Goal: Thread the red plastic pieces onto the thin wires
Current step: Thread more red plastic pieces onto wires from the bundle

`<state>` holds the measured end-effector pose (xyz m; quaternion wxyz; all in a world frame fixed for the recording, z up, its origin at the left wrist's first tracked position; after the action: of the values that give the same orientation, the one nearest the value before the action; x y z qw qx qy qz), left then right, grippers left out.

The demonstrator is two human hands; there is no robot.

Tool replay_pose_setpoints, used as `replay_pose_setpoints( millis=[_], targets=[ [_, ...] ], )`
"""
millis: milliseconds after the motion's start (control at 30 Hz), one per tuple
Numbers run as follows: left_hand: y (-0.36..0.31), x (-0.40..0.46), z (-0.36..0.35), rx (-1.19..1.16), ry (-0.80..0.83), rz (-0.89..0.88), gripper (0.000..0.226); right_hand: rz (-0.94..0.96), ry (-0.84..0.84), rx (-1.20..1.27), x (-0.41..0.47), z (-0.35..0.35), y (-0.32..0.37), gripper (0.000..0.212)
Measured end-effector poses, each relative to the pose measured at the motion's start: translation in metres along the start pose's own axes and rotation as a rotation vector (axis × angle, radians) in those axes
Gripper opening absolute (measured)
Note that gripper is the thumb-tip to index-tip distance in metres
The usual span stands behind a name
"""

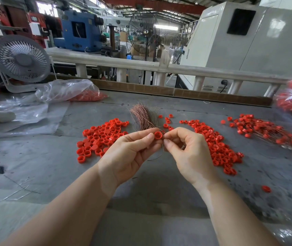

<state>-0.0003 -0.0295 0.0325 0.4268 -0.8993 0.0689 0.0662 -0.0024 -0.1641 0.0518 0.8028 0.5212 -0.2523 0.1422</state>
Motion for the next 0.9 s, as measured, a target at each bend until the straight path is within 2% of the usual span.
replay_pose_setpoints(
  millis=[600,900],
  targets=[
    [-0.0001,0.0001,0.0004,-0.023,0.007,0.013,0.022,-0.024,-0.012,0.037,0.0007,-0.0007,-0.0009,0.028],
    [-0.0005,-0.0018,-0.0025,-0.039,0.055,0.0,0.025,-0.088,0.018,0.171,0.0017,-0.002,-0.0021,0.027]
  ],
)
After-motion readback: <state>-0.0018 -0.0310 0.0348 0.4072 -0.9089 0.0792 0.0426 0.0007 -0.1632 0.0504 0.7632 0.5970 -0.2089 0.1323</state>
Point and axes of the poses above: each hand's wrist, its own x-axis towards the middle knuckle, its own z-axis out of the back of the hand, y = z × x, the point moved 3 cm from there along x, towards the middle knuckle, and after that the axes turned 8 degrees about -y, right-handed, at the moved point
